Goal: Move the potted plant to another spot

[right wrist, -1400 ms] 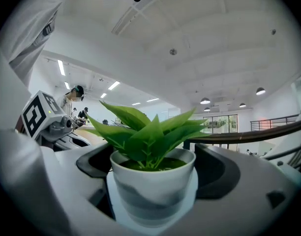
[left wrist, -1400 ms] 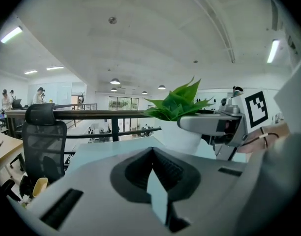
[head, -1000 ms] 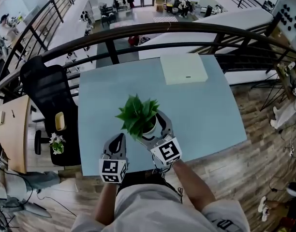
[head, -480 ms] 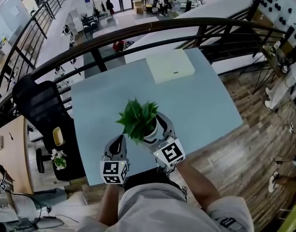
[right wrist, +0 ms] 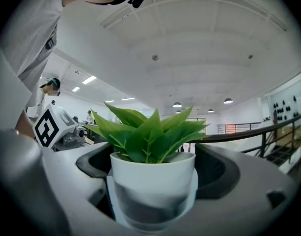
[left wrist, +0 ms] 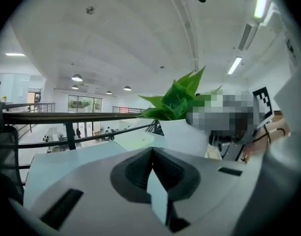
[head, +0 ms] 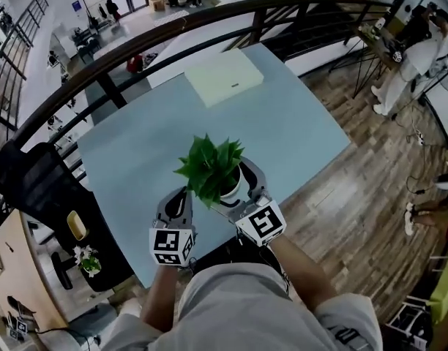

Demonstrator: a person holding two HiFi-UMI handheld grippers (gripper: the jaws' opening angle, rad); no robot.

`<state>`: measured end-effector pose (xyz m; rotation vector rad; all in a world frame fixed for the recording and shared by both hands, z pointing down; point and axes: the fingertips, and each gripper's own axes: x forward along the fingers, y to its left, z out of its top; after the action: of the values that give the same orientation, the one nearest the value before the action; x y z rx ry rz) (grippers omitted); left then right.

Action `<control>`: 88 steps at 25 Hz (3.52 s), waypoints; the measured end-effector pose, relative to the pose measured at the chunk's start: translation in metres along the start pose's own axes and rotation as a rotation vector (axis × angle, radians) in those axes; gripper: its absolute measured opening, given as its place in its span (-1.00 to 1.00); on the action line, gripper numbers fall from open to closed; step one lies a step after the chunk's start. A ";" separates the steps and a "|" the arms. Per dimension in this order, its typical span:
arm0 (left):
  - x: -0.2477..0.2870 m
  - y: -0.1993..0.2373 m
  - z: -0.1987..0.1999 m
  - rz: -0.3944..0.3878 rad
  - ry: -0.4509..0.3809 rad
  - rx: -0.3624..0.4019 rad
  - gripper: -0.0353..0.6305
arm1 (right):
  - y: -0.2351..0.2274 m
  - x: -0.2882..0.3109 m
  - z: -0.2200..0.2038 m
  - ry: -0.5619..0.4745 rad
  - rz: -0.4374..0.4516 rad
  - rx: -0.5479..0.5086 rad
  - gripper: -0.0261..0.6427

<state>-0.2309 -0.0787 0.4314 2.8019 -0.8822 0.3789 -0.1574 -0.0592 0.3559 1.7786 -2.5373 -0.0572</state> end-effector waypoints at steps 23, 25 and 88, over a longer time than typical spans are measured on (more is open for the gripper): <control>0.160 -0.205 0.007 -0.177 0.081 0.072 -0.86 | -0.199 -0.152 -0.018 -0.017 -0.164 0.018 0.61; 0.177 -0.230 0.010 -0.177 0.085 0.083 -0.86 | -0.221 -0.172 -0.017 -0.021 -0.164 0.017 0.61; 0.358 -0.129 -0.049 0.574 0.283 -0.308 -0.86 | -0.454 0.031 -0.200 0.202 0.574 -0.003 0.61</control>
<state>0.1183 -0.1548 0.5710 2.1137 -1.5107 0.6335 0.2696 -0.2442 0.5314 0.9354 -2.7690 0.1296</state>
